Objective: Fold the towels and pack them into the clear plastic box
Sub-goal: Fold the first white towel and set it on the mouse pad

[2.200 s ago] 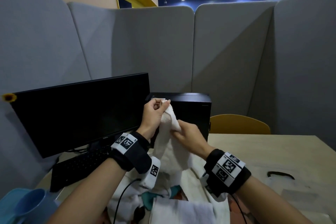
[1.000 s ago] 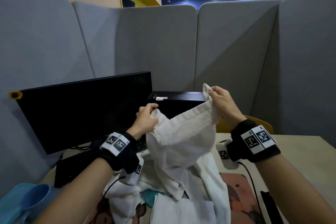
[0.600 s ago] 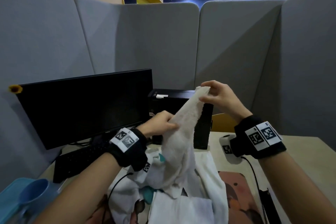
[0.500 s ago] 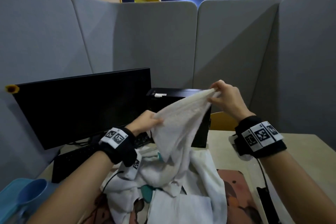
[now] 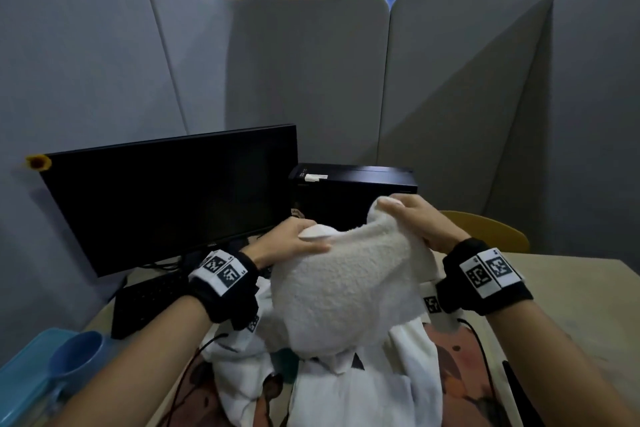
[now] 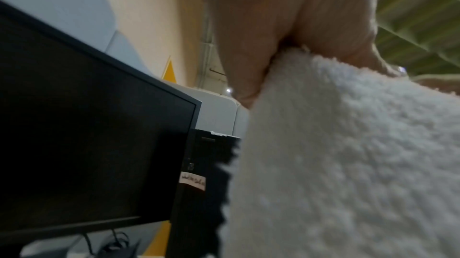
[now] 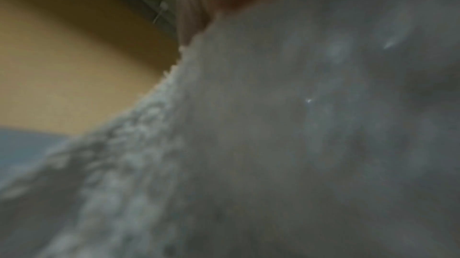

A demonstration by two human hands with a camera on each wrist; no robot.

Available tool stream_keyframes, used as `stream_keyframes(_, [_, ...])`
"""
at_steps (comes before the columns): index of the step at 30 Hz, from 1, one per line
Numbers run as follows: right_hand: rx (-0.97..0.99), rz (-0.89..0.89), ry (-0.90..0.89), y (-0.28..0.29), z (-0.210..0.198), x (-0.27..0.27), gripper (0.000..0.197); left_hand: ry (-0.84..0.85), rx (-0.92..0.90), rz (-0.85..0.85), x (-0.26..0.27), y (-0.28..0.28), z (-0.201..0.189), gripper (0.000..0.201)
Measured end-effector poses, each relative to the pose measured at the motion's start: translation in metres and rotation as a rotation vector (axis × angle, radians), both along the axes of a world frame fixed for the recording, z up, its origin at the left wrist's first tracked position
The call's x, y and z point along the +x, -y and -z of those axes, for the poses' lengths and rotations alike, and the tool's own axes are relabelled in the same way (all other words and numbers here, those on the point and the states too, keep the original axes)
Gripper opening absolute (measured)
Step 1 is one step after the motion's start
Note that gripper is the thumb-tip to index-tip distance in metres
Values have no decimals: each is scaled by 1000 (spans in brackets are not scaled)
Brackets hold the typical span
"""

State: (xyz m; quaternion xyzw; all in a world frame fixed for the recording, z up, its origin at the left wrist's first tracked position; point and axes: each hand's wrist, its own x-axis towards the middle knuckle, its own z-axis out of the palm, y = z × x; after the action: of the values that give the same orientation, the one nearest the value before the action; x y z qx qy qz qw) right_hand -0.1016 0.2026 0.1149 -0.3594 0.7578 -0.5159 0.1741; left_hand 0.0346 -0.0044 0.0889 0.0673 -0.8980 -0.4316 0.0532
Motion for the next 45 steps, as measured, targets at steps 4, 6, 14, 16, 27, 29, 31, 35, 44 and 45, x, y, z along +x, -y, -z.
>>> stream_keyframes(4, [28, -80, -10, -10, 1, -4, 21, -193, 268, -144, 9, 9, -1, 26])
stream_keyframes(6, [-45, -37, 72, -16, -2, -9, 18, -311, 372, -208, 13, 15, -8, 20])
stream_keyframes(14, [-176, 89, 78, -26, -1, -23, 17, -479, 459, -292, 11, 27, -22, 18])
stream_keyframes(16, [-183, 110, 54, -27, 0, -24, 18, -472, 448, -293, 10, 27, -22, 19])
stream_keyframes(27, [-129, 226, -71, -28, 16, -31, 11, -468, 433, -386, -1, 23, -19, 12])
stream_keyframes(29, [-120, 273, -84, -31, 18, -35, 10, -478, 433, -412, 1, 23, -21, 11])
stream_keyframes(31, [-38, 360, -139, -33, 23, -41, 10, -471, 449, -430, 3, 22, -21, 13])
stream_keyframes(35, [164, 476, -363, -21, 29, -34, 13, -350, 484, -314, 1, 4, -24, 17])
stream_keyframes(44, [47, -196, -251, 17, 5, 31, 4, -219, 364, -18, -5, -51, -42, 18])
stream_keyframes(45, [32, -106, -291, 17, 6, 29, 6, -240, 415, -45, -3, -50, -44, 15])
